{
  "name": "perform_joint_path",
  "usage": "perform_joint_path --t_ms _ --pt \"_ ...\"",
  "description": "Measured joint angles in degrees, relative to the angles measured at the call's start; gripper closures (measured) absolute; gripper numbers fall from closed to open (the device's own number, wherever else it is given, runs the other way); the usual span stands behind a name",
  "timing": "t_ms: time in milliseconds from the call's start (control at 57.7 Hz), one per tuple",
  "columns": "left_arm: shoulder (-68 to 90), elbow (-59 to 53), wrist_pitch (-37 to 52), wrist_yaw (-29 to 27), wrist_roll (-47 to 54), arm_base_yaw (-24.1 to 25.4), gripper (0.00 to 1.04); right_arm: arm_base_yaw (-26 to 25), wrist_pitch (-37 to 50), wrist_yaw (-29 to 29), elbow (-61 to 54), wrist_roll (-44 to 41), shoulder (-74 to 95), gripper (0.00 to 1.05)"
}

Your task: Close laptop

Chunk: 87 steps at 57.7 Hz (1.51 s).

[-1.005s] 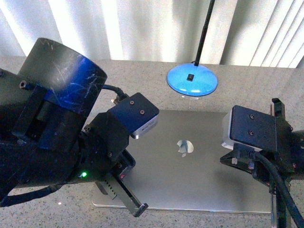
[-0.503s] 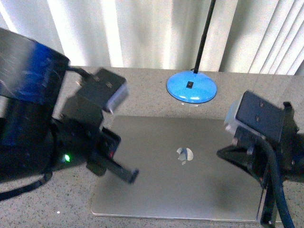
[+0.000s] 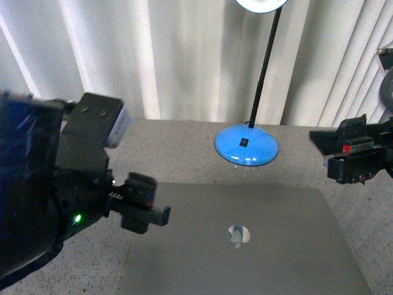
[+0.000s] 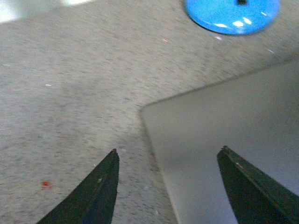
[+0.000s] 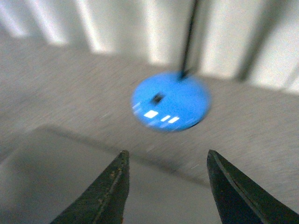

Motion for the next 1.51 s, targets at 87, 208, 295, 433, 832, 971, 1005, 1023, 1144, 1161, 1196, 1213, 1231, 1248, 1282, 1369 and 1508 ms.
perform_joint_path --t_ms 87,208,295,433,832,971,1005,1023,1144,1161,1196,1213,1231,1248,1282,1369,1508 --pt "0.22 -7.13 14.38 -5.86 -0.28 1.90 0.60 0.24 15.19 12.17 -5.95 0.35 0.74 0.71" --pt "-4.68 -13.44 26.53 -6.64 -0.55 5.55 0.81 -1.60 20.72 14.91 -11.15 0.63 -4.83 0.90" --pt "-9.33 -17.27 30.93 -4.35 -0.87 7.43 0.97 -2.29 20.06 13.86 -14.08 0.57 -9.11 1.02" --pt "-19.82 -24.48 28.96 -0.85 -1.27 10.95 1.01 -3.65 17.14 12.55 -18.69 0.83 -15.50 1.02" --pt "-43.01 -31.43 12.90 4.68 -1.31 16.81 1.01 -9.18 0.61 7.30 -24.90 0.98 -38.60 1.02" --pt "-54.88 -31.41 0.57 8.04 -1.31 19.43 1.01 -9.18 -4.31 6.97 -26.47 0.98 -45.22 1.02" --pt "-58.27 -31.47 -2.10 10.19 -1.29 21.40 1.01 -9.18 -6.16 6.97 -26.91 0.98 -47.56 1.02" --pt "-59.32 -31.47 -2.82 10.38 -1.29 21.86 1.01 -9.18 -6.86 6.97 -27.08 0.98 -48.43 1.02" --pt "-65.35 -31.52 -8.09 10.49 -1.31 22.93 1.01 -9.20 -12.02 6.97 -28.00 1.01 -54.47 1.02" --pt "-65.79 -31.54 -8.48 10.51 -1.31 22.93 1.01 -9.20 -12.79 6.97 -28.11 1.01 -55.34 1.02" --pt "-67.95 -31.54 -10.32 10.56 -1.31 22.93 1.01 -9.20 -14.27 6.97 -28.28 0.98 -57.09 1.02" --pt "-68.81 -31.54 -11.06 10.58 -1.31 22.93 1.01 -9.20 -15.04 6.97 -28.35 1.01 -57.96 1.02" --pt "-69.66 -31.54 -11.78 10.58 -1.31 22.93 1.01 -9.20 -16.17 6.95 -28.35 1.01 -59.23 1.02" --pt "-70.86 -31.54 -12.83 10.58 -1.31 22.93 1.01 -9.20 -16.87 6.95 -28.37 1.01 -60.04 1.02" --pt "-72.43 -31.56 -14.25 10.58 -1.31 22.93 1.01 -9.20 -18.69 6.95 -28.41 1.01 -62.12 1.02" --pt "-75.69 -31.58 -17.35 10.58 -1.31 22.93 1.01 -9.20 -21.84 6.97 -28.57 1.01 -65.55 1.02" --pt "-80.46 -31.58 -21.77 10.56 -1.31 22.93 1.01 -9.20 -26.10 6.95 -28.57 1.01 -70.14 1.02"
